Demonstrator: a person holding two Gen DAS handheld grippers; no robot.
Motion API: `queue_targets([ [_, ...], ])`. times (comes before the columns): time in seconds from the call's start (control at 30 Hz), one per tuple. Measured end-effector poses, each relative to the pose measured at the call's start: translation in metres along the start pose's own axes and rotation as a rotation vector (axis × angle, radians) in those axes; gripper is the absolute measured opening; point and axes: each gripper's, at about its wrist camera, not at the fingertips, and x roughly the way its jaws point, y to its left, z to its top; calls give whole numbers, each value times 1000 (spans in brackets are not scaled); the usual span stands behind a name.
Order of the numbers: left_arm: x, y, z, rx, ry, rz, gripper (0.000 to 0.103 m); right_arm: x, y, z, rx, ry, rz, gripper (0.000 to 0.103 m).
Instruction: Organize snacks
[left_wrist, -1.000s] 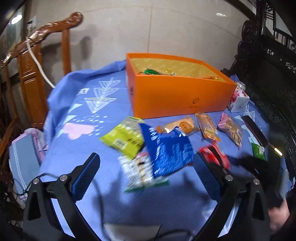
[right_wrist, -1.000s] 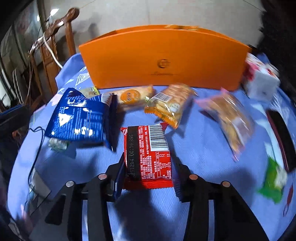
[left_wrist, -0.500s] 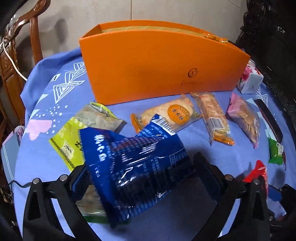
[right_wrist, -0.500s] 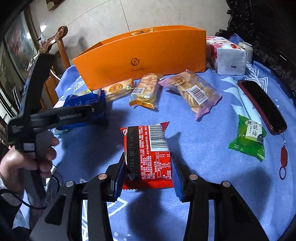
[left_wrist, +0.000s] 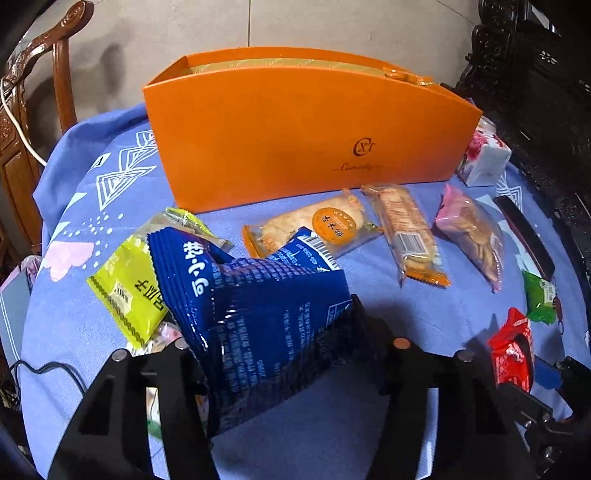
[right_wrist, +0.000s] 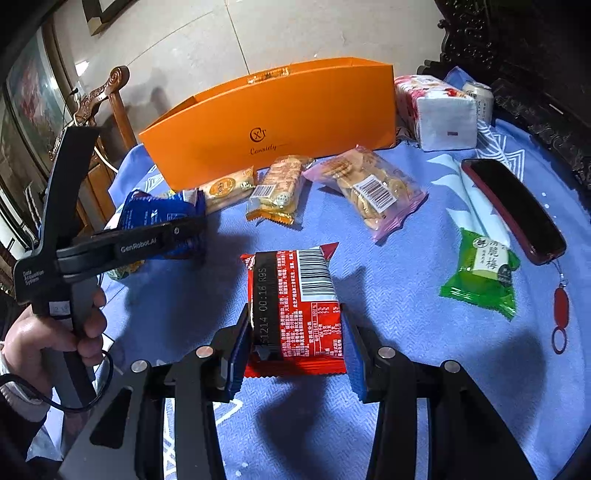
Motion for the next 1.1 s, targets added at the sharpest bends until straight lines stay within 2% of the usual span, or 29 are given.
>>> queue_targets([
  [0.23,-30,6,-5,-19,-29,3,55,-17,7,2,-11,-29,-12,45],
  [0.53,-102,16,-6,-13,-131,-24,55,-40,29,16,-54,-73,17,45],
  [0.63,-123,21,4,-5,-174,-26,54,-50,40,32,-88,-108,28,45],
  [0.73,-145,27,26,0,-233,-34,42,-59,47,59,-106,-157,52,45],
  [0.9,-161,35,75,3,-323,-49,41,-69,54,117,-117,-253,65,45],
  [0.97,-159,38,86,-9,-320,-56,41,-70,54,133,-113,-269,59,45],
  [1.0,-153,41,86,-15,-288,-78,41,-71,53,138,-109,-278,67,45],
  [1.07,-137,38,74,-1,-236,-63,53,-73,53,139,-109,-285,68,45],
  [1.1,-126,34,66,15,-200,-52,62,-72,53,138,-106,-282,68,45],
])
